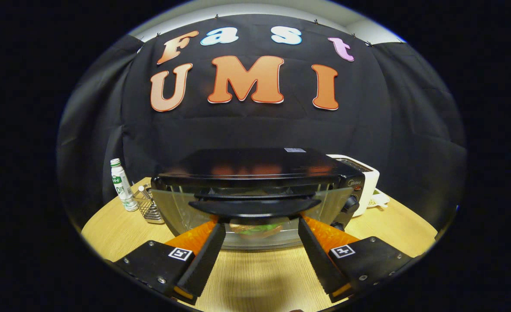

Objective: Open the toaster oven, put the food inside, and close the toaster oven door.

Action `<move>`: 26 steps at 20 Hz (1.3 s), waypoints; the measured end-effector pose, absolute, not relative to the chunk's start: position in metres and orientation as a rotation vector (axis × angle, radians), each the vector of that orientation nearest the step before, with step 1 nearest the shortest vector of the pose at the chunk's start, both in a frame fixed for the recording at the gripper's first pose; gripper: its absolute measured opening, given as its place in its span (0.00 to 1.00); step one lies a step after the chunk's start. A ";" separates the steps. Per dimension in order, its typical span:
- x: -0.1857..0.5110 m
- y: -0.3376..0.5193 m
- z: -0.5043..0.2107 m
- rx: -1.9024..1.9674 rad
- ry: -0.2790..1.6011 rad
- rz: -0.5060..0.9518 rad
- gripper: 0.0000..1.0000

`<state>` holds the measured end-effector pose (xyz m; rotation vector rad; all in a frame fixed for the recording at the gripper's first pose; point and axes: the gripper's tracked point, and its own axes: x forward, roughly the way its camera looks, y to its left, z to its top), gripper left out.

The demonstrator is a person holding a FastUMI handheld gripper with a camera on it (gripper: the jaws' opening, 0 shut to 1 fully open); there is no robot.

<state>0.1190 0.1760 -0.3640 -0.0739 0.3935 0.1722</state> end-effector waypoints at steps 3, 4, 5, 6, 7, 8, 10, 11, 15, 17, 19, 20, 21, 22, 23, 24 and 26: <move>0.104 0.173 -0.363 -0.063 0.401 0.193 1.00; 0.100 0.169 -0.359 -0.060 0.399 0.190 1.00; 0.097 0.165 -0.354 -0.055 0.393 0.185 1.00; 0.095 0.162 -0.349 -0.047 0.389 0.188 1.00; 0.092 0.160 -0.342 -0.038 0.382 0.195 0.99; 0.090 0.156 -0.333 -0.034 0.372 0.193 1.00; 0.086 0.142 -0.314 -0.043 0.344 0.177 0.99; 0.083 0.136 -0.304 -0.048 0.327 0.172 0.99; 0.066 0.113 -0.261 -0.021 0.274 0.162 0.99; 0.059 0.101 -0.234 -0.001 0.246 0.165 1.00; 0.053 0.086 -0.204 -0.007 0.221 0.166 0.99; 0.051 0.079 -0.187 -0.012 0.201 0.165 0.99; 0.050 0.071 -0.170 -0.011 0.185 0.156 0.99; 0.048 0.062 -0.155 -0.006 0.176 0.147 0.99; 0.043 0.055 -0.139 0.006 0.165 0.143 0.99; 0.040 0.050 -0.122 0.025 0.151 0.148 1.00; 0.034 0.035 -0.092 0.045 0.124 0.149 0.99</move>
